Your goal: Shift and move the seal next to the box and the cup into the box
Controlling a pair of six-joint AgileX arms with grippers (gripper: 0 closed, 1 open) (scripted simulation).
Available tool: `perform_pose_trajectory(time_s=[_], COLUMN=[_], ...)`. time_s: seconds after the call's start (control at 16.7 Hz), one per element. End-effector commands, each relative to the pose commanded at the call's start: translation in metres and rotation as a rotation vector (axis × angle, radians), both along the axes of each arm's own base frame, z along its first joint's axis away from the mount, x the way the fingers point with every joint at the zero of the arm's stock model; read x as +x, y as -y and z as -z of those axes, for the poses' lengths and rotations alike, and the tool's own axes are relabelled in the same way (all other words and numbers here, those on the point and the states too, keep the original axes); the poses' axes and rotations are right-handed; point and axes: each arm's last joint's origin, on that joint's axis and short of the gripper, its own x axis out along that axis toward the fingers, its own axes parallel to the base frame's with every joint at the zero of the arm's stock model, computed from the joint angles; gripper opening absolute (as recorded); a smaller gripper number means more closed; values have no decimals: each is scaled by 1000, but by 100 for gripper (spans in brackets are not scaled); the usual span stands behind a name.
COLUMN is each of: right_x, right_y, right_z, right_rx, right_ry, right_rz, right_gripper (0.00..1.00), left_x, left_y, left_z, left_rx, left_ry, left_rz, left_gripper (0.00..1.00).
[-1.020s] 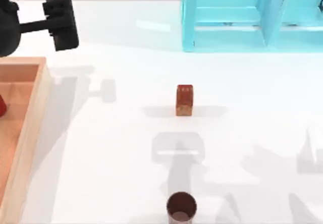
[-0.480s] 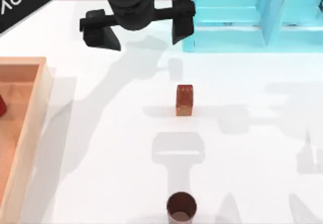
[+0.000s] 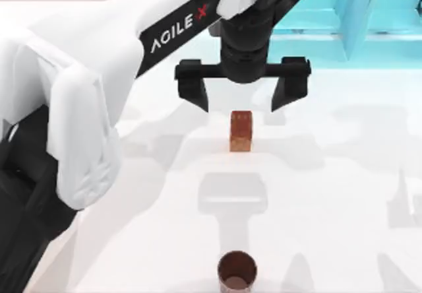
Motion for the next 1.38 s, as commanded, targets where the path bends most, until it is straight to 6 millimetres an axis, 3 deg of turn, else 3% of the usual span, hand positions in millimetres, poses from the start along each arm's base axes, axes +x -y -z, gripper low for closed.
perform_pose_trajectory(time_s=[0.54,0.96,1.26,1.38], right_x=[0,0,0,0], right_y=[0,0,0,0], right_z=[0,0,0,0], right_rx=[0,0,0,0], right_ry=[0,0,0,0], right_rz=[0,0,0,0], right_gripper=[100,100,100,100], left_x=[2,8,8,8], left_y=[3,4,4,4], left_z=[9,77,84,84], left_rx=[8,5,7,7], left_ry=[-9,-5,-8,-8], left_rz=[1,2,2,2], left_gripper=[100,100,100,85])
